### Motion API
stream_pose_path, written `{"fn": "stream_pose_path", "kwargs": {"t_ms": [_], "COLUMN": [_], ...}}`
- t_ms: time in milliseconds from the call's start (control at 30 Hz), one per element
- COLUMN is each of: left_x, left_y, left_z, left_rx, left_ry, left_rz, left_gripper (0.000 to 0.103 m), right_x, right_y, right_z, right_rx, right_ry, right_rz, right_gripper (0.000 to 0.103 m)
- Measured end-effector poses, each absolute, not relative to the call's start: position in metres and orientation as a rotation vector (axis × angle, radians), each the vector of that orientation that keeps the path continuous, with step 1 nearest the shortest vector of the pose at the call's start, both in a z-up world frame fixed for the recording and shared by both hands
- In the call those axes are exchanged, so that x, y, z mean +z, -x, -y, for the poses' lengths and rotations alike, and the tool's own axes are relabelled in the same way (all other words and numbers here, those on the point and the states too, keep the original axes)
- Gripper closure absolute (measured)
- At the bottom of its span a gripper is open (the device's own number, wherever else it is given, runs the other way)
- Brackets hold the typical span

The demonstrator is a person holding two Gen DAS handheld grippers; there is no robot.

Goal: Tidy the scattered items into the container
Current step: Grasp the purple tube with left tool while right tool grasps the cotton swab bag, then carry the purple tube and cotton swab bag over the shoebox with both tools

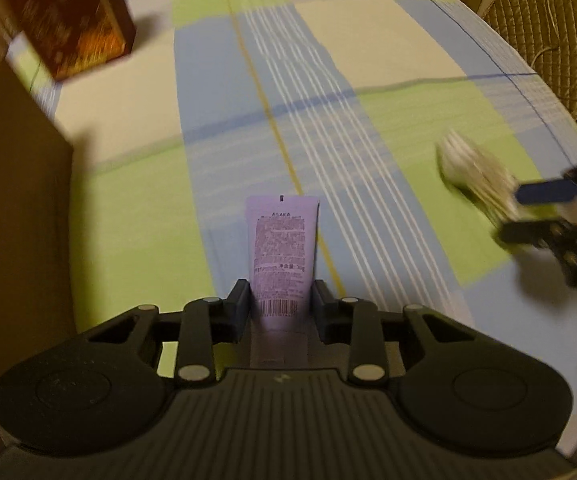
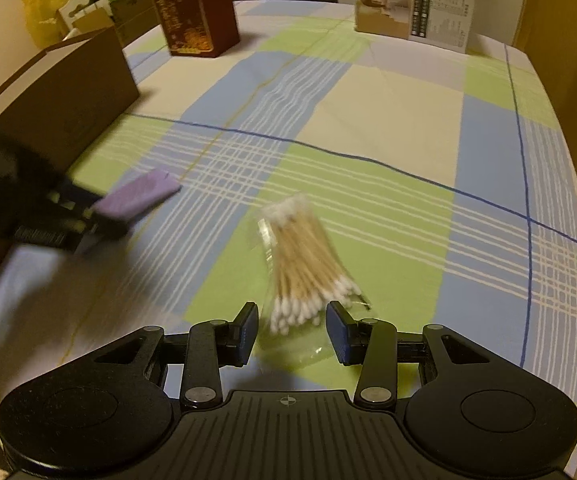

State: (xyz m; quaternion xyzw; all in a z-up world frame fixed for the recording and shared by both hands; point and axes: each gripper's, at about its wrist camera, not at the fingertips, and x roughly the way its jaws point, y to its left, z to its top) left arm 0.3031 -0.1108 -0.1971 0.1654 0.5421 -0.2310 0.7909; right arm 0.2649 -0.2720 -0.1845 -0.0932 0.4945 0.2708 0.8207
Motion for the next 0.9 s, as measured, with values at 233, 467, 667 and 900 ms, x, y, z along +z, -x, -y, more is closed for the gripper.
{"fn": "stream_pose_path", "kwargs": {"t_ms": [233,467,667,900], "left_x": [-0.193,-0.191,-0.193,-0.195], "left_y": [-0.261,-0.254,-0.259,-0.263], "left_z": [0.093,0.073,0.076,0.076], "left_rx": [-0.423,-0.365,-0.367,-0.364], "left_ry": [-0.295,-0.197,-0.207,-0.192], "left_rz": [-1.222,-1.249,-1.205,-1.189], "left_gripper": [0.075,0.057,0.057,0.057], "right_x": [-0.176,-0.166,-0.165,-0.184], "right_y": [-0.249,-0.231,-0.240,-0.272], "right_z": [0.261,0.258,0.251,0.245], "right_rx": [0.615,0.622,0.667,0.621], "right_ry": [0.198,0.194,0.238,0.263], "right_rz": [-1.070,-1.018,-0.943,-0.923], "right_gripper": [0.057,0.000,0.000,0.022]}}
